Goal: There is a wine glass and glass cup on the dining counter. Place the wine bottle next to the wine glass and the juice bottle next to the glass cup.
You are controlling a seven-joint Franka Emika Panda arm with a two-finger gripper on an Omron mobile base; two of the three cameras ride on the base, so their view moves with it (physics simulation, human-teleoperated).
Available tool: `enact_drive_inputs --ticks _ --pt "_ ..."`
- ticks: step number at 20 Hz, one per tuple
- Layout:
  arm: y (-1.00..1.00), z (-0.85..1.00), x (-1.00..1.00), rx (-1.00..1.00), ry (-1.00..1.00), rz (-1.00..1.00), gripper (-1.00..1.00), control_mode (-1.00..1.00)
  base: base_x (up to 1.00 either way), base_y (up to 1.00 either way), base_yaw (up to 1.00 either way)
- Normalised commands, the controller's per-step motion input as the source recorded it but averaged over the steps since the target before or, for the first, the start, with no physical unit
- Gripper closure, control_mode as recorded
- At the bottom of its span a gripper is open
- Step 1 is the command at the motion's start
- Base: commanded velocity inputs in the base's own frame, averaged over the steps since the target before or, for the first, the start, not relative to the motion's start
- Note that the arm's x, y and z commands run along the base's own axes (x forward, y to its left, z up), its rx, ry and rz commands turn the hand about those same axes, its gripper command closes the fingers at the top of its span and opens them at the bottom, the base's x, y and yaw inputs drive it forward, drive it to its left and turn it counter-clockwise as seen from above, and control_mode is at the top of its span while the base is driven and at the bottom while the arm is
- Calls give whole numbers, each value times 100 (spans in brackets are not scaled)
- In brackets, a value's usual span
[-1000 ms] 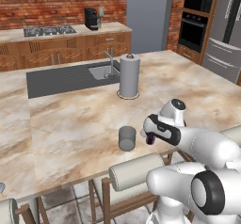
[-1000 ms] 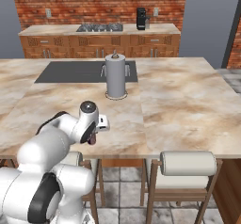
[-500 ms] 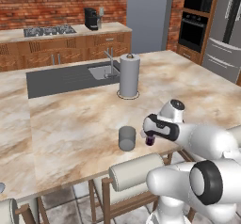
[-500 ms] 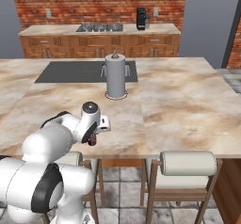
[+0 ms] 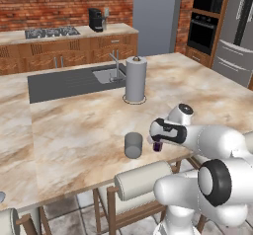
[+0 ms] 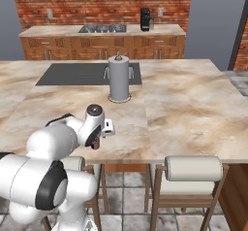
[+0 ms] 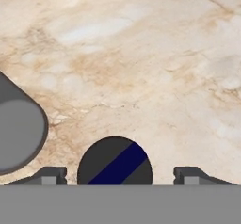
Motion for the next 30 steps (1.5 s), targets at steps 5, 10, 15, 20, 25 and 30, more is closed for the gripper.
enact_drive_inputs --ticks 5,10,15,20,25,30 --pt "0 -20 -15 0 -3 0 -100 -100 0 0 0" --pt "3 1 -9 0 -6 0 -100 -100 0 0 0" --pt "16 20 -2 3 -1 0 -100 -100 0 0 0" --pt "19 28 -5 3 0 0 -100 -100 0 0 0" --pt "8 34 -21 2 1 -2 -100 -100 0 0 0" --pt "0 26 -46 0 0 -11 -100 -100 0 0 0"
